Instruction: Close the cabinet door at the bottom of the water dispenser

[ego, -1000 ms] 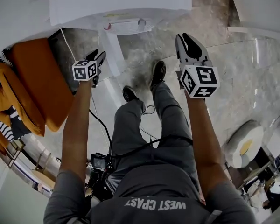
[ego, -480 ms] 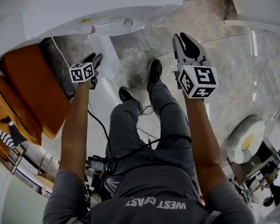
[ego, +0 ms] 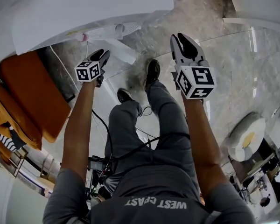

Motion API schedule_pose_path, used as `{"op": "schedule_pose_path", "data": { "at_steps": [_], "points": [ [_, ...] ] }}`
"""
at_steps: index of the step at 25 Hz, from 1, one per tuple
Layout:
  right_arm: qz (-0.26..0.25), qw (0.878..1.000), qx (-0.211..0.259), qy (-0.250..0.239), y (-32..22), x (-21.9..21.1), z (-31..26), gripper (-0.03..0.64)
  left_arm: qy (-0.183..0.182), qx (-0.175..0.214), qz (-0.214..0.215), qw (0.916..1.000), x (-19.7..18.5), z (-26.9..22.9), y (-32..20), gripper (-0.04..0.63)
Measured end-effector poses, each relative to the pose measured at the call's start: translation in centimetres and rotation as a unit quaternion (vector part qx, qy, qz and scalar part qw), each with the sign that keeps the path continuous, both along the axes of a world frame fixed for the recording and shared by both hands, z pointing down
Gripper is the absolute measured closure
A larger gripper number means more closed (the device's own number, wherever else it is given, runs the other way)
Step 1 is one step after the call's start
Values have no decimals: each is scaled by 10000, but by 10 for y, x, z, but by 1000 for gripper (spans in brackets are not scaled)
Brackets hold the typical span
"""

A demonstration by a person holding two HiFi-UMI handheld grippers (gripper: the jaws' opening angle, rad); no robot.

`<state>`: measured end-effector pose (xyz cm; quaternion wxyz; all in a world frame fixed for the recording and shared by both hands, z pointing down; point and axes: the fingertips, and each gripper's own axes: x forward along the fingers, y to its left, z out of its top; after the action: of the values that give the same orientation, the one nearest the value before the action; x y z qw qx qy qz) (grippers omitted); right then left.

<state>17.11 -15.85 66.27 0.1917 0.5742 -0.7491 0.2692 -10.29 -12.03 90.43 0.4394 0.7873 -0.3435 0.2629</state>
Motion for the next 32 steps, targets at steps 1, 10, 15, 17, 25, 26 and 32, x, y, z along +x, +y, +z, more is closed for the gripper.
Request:
{"op": "schedule_pose_path", "data": {
  "at_steps": [1,10,15,17,25,26,32],
  "points": [
    [12,10000,3,11,-1,2,0,520,14,40,25,10000,5,0,-4,443],
    [90,9999,-17,64,-10,23,2,520,-26,368,134,9992,39,-1,-44,455],
    [97,9999,-47,71,-15,29,6,520,-82,532,58,9985,50,0,-64,455],
    [93,9999,-47,81,-17,31,7,520,-138,543,38,9984,51,3,-67,460],
    [7,10000,-76,47,-24,24,-5,520,-115,356,-13,9993,51,-7,-56,460],
    [-18,10000,-77,33,-25,22,-9,520,-131,290,26,9995,50,-11,-52,460],
    [-157,9998,2,-80,-32,7,-49,520,-232,102,396,9989,43,-53,-27,465]
  ]
}}
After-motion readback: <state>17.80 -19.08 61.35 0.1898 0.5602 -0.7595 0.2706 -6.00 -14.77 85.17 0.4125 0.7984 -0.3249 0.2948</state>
